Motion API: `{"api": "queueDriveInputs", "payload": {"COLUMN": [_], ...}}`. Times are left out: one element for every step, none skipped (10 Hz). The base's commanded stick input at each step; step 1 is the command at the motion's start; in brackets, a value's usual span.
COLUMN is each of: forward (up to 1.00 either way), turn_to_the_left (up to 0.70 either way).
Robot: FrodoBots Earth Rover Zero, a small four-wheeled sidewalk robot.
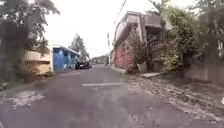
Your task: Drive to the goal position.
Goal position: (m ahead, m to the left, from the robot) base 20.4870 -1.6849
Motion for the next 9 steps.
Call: {"api": "queueDriveInputs", "payload": {"forward": [0.7,0.7,0.7,0.7,0.7,0.7,0.7,0.7,0.7], "turn_to_the_left": [0.0,0.0,0.0,0.0,0.0,0.0,0.0,0.0,0.0]}}
